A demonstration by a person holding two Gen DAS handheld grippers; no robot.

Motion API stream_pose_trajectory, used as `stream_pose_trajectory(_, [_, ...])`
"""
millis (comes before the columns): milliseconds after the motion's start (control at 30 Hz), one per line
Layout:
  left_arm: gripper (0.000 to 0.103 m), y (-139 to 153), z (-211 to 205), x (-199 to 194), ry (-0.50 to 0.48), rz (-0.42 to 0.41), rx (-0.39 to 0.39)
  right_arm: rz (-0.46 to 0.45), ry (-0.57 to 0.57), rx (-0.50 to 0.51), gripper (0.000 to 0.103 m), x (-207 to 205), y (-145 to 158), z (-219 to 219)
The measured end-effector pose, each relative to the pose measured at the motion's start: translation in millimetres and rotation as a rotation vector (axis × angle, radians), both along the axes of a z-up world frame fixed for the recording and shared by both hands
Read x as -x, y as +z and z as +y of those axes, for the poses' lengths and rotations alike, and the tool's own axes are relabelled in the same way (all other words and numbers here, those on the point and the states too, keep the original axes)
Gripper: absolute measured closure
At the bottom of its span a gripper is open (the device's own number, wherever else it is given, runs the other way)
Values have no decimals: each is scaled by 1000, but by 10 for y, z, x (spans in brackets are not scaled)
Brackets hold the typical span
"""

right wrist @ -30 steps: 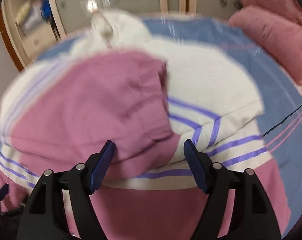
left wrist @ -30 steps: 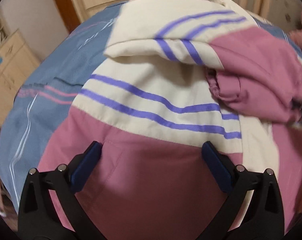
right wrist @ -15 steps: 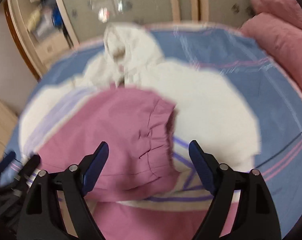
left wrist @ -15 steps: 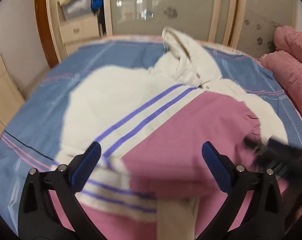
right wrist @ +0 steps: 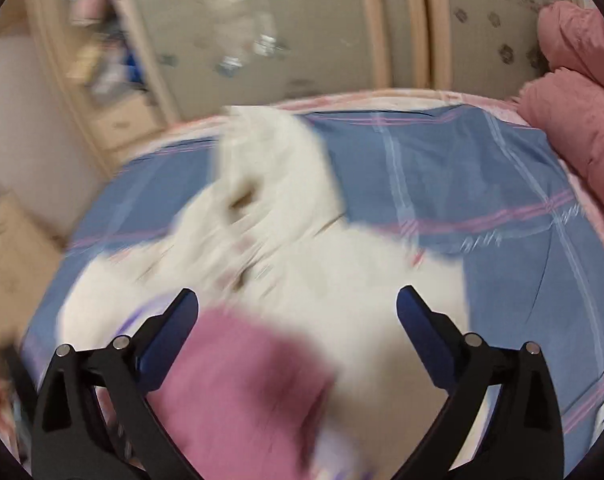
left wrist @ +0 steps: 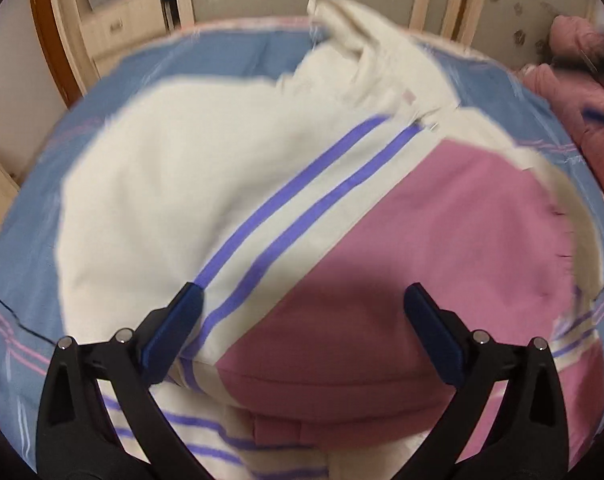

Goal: Fold large clothes

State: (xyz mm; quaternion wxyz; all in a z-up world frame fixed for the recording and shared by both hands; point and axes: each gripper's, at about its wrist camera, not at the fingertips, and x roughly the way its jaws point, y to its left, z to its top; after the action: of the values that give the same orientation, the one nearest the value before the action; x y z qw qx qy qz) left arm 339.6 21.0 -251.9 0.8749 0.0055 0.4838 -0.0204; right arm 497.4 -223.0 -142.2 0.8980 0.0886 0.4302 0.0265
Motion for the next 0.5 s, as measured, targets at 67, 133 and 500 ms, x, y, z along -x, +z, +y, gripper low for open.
stream_pose_trajectory(67, [2, -121, 16, -38, 4, 2, 7, 37, 7, -42, 3, -555, -55, 44])
stream_pose_trajectory(133, [2, -198, 108, -82, 18, -10, 56, 64, 13, -107, 3, -1154, -119, 173])
stream_pose_trajectory(500, [2, -417, 158, 24, 23, -176, 141, 171, -90, 103, 93, -2522, -941, 854])
